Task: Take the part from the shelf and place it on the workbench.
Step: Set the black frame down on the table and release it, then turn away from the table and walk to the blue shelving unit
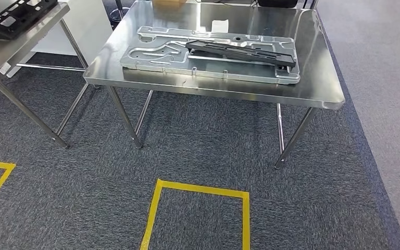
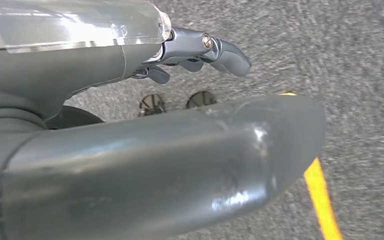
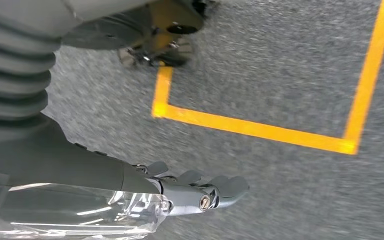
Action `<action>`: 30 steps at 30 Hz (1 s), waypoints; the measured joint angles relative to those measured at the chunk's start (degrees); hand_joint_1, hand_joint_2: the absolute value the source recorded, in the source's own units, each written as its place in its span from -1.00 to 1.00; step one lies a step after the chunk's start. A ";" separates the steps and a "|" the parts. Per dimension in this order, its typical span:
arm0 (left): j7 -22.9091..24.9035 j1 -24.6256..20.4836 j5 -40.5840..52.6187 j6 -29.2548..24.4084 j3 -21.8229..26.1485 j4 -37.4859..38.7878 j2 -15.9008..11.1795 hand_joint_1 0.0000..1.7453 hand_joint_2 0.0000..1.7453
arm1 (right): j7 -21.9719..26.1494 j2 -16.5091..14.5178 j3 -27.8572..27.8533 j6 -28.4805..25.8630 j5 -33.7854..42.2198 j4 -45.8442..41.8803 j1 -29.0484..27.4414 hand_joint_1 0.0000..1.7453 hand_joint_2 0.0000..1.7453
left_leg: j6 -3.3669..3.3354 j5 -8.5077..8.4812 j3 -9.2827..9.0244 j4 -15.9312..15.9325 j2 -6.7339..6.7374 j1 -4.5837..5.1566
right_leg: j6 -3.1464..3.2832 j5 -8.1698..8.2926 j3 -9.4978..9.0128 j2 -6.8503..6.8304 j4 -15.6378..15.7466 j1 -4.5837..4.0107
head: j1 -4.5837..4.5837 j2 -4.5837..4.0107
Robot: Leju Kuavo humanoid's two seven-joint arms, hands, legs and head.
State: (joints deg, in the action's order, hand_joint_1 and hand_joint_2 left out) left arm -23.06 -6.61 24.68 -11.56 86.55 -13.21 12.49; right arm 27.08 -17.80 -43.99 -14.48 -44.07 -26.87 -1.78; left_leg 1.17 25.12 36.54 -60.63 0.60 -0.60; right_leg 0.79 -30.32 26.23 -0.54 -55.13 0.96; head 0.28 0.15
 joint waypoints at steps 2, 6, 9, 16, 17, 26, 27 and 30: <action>0.00 0.02 -0.25 0.00 0.16 0.01 -0.01 -1.00 -1.00 | -1.20 -0.02 -1.64 0.37 0.66 1.49 0.39 -1.00 -1.00 | 0.43 4.83 2.47 -7.08 -0.06 -0.11 | 0.62 0.62 0.84 -0.15 -0.14 -0.20 | -0.19 0.00; -0.62 0.16 -1.02 -0.12 0.36 0.01 0.03 -1.00 -1.00 | -6.28 0.72 -4.59 3.26 0.47 4.56 0.67 -1.00 -1.00 | 0.46 6.96 3.24 -13.26 -0.06 -0.09 | 0.86 1.17 2.15 -0.54 -0.73 -0.75 | -0.21 0.00; -1.48 0.16 -1.54 -0.67 0.59 0.00 0.21 -1.00 -1.00 | -11.50 1.94 -6.16 7.69 -1.83 6.11 -0.72 -1.00 -1.00 | -0.80 3.30 -3.87 -2.75 1.00 0.34 | 0.75 1.15 2.47 -1.46 -1.21 -1.19 | -0.20 0.00; -1.49 0.14 -1.98 -1.85 0.66 -0.01 0.80 -1.00 -1.00 | -15.21 1.86 -10.08 9.48 -12.17 5.96 -1.81 -1.00 -1.00 | -3.61 1.63 -6.53 4.67 0.98 0.61 | -1.45 -0.57 3.62 -1.61 -3.55 -1.22 | 0.01 0.00; -1.49 0.07 -2.09 -1.97 0.65 -0.01 0.91 -1.00 -1.00 | -14.95 1.87 -10.57 9.32 -13.41 5.95 -1.73 -1.00 -1.00 | -3.87 1.31 -6.46 4.87 0.67 0.52 | -1.74 -2.39 4.88 -0.71 -6.29 -1.05 | 0.13 0.00; -1.53 0.00 -3.05 -2.53 0.63 -0.01 1.43 -1.00 -1.00 | -13.51 1.96 -14.15 8.87 -18.32 5.99 -1.23 -1.00 -1.00 | -2.78 0.55 -4.35 3.01 -3.92 0.47 | -2.31 0.59 2.80 3.37 -2.74 0.29 | 0.20 0.00; -1.52 -0.01 -3.09 -2.59 0.63 -0.01 1.46 -1.00 -1.00 | -13.55 1.96 -14.37 8.88 -18.47 6.00 -1.15 -1.00 -1.00 | -2.36 0.45 -4.09 2.88 -4.34 0.49 | -2.04 0.59 2.59 3.65 -1.99 0.17 | 0.16 0.01; -1.50 0.16 -3.47 -3.00 0.63 -0.01 1.52 -1.00 -1.00 | -13.93 1.91 -14.86 9.06 -19.17 6.05 -0.95 -1.00 -1.00 | -1.26 0.58 -3.35 2.37 -4.44 0.26 | -0.76 1.30 2.71 2.18 -1.60 0.07 | 0.06 0.01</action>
State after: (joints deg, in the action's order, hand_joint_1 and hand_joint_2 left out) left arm -24.56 -6.45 21.21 -14.56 87.19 -13.22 14.00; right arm 13.16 -15.89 -58.85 -5.42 -63.24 -20.82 -2.73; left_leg -0.09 25.70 33.19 -58.26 -3.84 -0.34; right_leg 0.03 -29.02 28.94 1.64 -56.73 1.03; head 0.34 0.16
